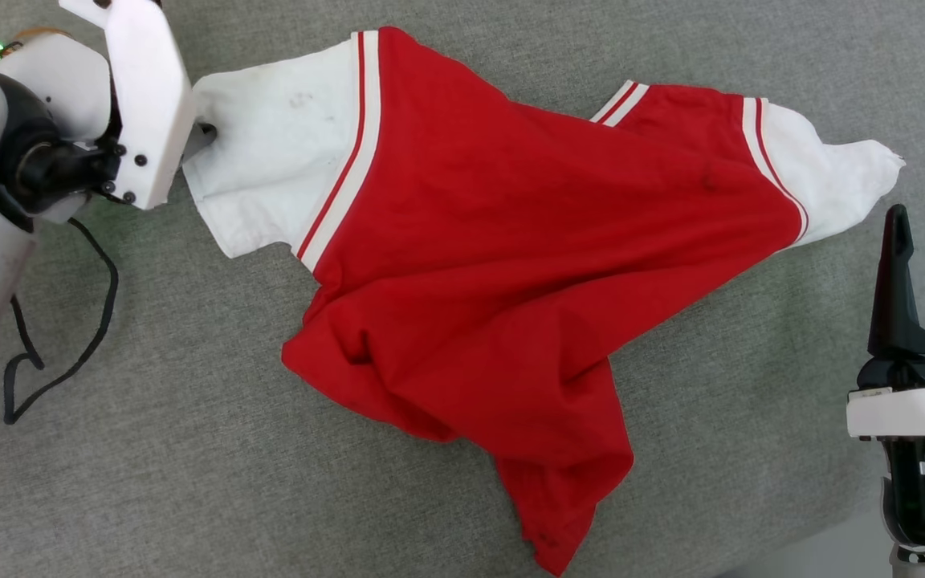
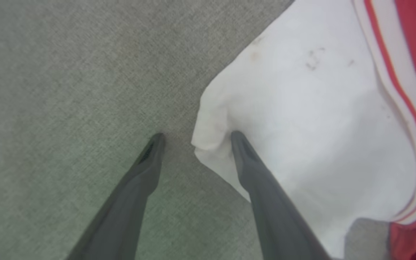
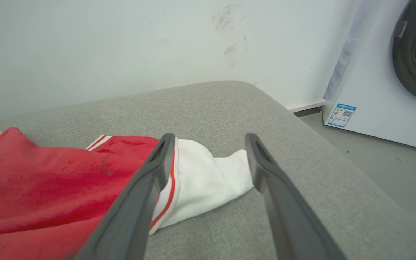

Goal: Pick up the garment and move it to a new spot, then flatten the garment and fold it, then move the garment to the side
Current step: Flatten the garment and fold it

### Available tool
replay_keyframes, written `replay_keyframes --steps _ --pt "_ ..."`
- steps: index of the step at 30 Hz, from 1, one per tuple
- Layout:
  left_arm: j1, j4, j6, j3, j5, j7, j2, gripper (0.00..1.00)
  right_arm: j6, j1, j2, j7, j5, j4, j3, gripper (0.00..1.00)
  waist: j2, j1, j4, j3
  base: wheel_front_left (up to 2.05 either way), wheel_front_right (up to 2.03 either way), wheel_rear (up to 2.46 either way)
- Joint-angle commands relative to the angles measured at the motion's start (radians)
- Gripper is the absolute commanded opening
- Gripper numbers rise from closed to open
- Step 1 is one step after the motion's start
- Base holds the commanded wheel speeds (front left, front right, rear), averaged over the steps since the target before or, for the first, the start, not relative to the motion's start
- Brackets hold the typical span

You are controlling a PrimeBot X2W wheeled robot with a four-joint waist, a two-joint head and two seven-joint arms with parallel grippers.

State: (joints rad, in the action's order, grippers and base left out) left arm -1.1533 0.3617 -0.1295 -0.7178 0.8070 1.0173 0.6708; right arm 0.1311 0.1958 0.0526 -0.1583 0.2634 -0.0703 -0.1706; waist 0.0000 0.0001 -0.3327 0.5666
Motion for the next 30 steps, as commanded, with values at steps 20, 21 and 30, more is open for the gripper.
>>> replay_keyframes --steps 20,21,30 --pt "0.118 -0.064 0.004 -0.093 0.013 -0.341 0.102 0.00 -0.001 -0.017 0.014 0.125 -0.086 0.003 -0.065 1.00 0.0000 -0.0001 0.167 -0.187 0.00 0.00 0.00" --pt "0.133 -0.074 0.008 -0.084 0.022 -0.363 0.109 0.00 -0.001 -0.021 0.021 0.138 -0.087 0.001 -0.063 1.00 0.0000 -0.0001 0.179 -0.200 0.00 0.00 0.00" --pt "0.291 -0.281 0.073 -0.034 0.044 -0.506 0.204 0.00 -0.001 -0.045 0.127 0.379 -0.072 -0.021 -0.019 1.00 0.0000 -0.0001 0.289 -0.262 0.00 0.00 0.00"
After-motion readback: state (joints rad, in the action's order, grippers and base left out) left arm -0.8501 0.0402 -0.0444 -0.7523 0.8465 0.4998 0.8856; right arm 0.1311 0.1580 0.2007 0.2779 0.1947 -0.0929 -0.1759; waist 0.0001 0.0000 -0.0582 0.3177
